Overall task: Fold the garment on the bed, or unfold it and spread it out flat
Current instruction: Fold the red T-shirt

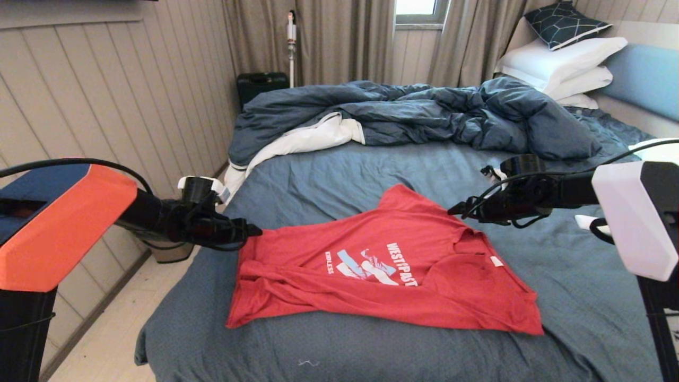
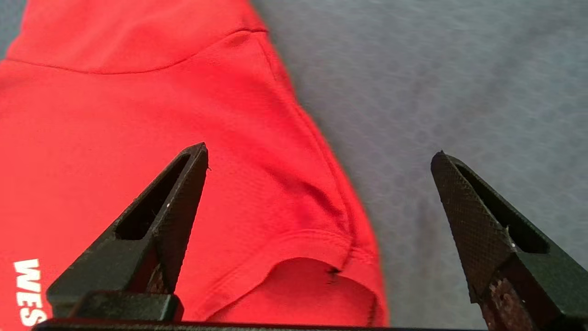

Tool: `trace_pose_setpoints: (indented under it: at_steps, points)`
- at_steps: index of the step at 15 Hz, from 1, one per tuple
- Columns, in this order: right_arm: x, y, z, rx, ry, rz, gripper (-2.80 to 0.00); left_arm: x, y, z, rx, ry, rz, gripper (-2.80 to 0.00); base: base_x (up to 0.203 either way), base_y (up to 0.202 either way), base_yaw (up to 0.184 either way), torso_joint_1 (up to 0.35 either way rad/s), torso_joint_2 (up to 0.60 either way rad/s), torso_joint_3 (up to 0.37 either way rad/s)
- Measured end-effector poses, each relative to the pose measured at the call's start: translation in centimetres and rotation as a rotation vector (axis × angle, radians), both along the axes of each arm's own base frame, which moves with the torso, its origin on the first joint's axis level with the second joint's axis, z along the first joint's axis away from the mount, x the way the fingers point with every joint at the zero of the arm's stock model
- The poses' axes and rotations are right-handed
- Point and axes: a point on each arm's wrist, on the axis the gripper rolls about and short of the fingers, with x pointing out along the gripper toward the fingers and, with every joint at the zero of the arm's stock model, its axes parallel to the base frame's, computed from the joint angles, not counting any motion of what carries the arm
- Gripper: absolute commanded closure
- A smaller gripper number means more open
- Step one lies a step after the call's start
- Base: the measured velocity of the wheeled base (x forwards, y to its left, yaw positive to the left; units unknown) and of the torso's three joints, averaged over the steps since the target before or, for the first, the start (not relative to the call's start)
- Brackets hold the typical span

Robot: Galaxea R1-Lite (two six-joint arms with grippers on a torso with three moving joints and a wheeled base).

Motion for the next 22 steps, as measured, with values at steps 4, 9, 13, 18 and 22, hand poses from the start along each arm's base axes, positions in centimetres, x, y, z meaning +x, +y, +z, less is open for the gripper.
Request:
trace_pose_setpoints:
  at_steps: [4, 9, 13, 18, 22]
  points:
    - [0.0, 0.0, 0.0, -0.001, -0.006, 0.000, -2.80, 0.9, -0.7, -0.3, -0.004, -0.026, -0.004, -2.80, 0.000, 0.000, 0.000, 0.000, 0.00, 0.000]
    - [0.1, 0.0, -0.1, 0.000, -0.004, 0.000, -2.80, 0.4, -1.2, -1.0, 0.004, -0.001, -0.019, 0.00, 0.000, 0.000, 0.000, 0.000, 0.00, 0.000]
    - [0.4, -0.1, 0.1, -0.005, -0.046, 0.000, -2.80, -0.2, -1.1, -0.6, -0.011, 0.012, -0.021, 0.00, 0.000, 0.000, 0.000, 0.000, 0.00, 0.000]
    - [1.6, 0.8, -0.3, -0.018, -0.156, 0.020, -2.80, -1.0, -1.0, 0.0, -0.010, 0.009, -0.021, 0.00, 0.000, 0.000, 0.000, 0.000, 0.00, 0.000]
    - [2.4, 2.7, -1.9, -0.023, -0.169, 0.052, -2.80, -0.9, -1.0, 0.2, -0.010, -0.004, -0.020, 0.00, 0.000, 0.000, 0.000, 0.000, 0.00, 0.000]
